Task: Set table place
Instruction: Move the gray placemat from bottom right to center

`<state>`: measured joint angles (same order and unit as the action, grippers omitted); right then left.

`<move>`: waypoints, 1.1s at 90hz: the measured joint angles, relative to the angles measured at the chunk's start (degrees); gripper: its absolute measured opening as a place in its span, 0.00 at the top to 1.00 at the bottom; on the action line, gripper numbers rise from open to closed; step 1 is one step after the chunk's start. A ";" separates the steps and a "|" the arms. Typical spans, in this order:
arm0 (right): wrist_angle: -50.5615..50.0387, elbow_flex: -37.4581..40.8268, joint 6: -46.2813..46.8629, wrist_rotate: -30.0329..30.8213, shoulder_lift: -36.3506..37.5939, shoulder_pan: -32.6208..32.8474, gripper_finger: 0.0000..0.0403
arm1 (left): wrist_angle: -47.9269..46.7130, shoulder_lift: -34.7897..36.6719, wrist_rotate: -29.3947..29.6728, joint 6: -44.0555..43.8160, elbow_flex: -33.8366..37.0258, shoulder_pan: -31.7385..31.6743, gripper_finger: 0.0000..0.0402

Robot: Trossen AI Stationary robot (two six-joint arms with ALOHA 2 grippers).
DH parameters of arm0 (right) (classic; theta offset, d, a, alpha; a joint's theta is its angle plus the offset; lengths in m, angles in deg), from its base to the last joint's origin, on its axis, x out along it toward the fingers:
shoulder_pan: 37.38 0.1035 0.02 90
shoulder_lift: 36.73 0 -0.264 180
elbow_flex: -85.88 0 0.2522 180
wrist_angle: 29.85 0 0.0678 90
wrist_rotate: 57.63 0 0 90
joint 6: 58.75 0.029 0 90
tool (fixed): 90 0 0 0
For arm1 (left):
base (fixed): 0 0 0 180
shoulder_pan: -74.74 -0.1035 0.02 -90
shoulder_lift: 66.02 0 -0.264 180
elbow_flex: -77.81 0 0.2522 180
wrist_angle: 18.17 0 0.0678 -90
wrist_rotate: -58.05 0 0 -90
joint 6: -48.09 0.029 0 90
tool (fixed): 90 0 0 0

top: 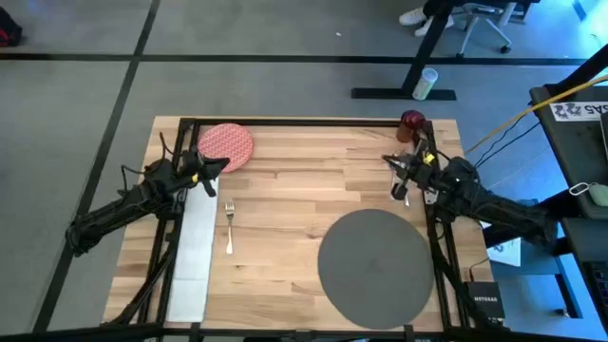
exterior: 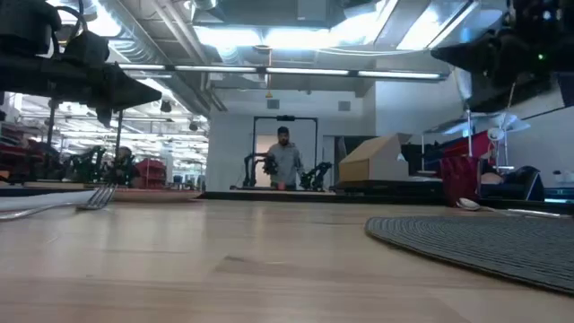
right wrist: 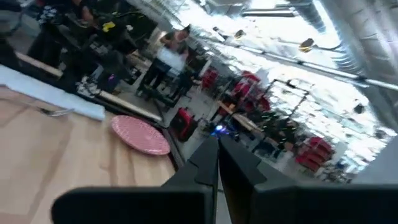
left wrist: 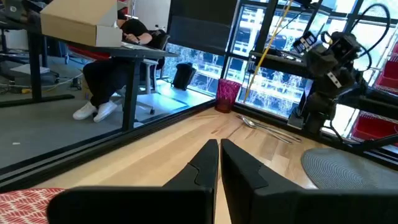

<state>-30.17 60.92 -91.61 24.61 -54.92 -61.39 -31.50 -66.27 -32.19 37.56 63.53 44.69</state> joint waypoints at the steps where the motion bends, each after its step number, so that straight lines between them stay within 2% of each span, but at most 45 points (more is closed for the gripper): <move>1: -0.03 -0.43 0.00 -0.25 -0.84 0.00 1.00 | 0.00 0.00 -0.01 0.00 0.00 0.00 1.00; 18: -0.47 -10.88 -0.73 -7.33 -18.59 0.00 1.00 | 0.02 0.00 -0.01 0.00 -0.01 0.00 1.00; 26: -3.94 -17.80 -2.48 -11.36 -27.21 0.00 1.00 | 0.00 0.00 0.01 0.00 -0.01 0.00 1.00; 37: -15.30 -28.71 -5.48 -18.05 -39.09 0.04 1.00 | 0.01 0.00 0.00 0.00 0.00 0.00 1.00; 48: -32.70 -38.83 -10.85 -24.37 -50.01 0.60 1.00 | 0.02 0.00 0.01 0.00 0.00 0.00 1.00; 59: -50.55 -46.59 -17.97 -23.51 -58.71 3.11 1.00 | 0.01 0.00 0.00 0.00 -0.01 0.00 1.00; 67: -57.52 -49.67 -19.91 -22.14 -63.34 6.03 1.00 | 0.01 0.00 0.01 0.00 0.00 0.00 1.00; 86: -63.38 -48.88 -20.13 -18.85 -69.57 12.42 1.00 | 0.02 0.00 0.01 0.00 0.00 0.00 1.00; 99: -62.54 -46.52 -20.06 -18.28 -73.01 15.18 1.00 | 0.02 0.00 0.01 0.01 0.00 -0.01 1.00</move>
<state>-92.71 14.40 -111.68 6.33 -127.93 -46.21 -31.48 -66.27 -32.18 37.58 63.53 44.69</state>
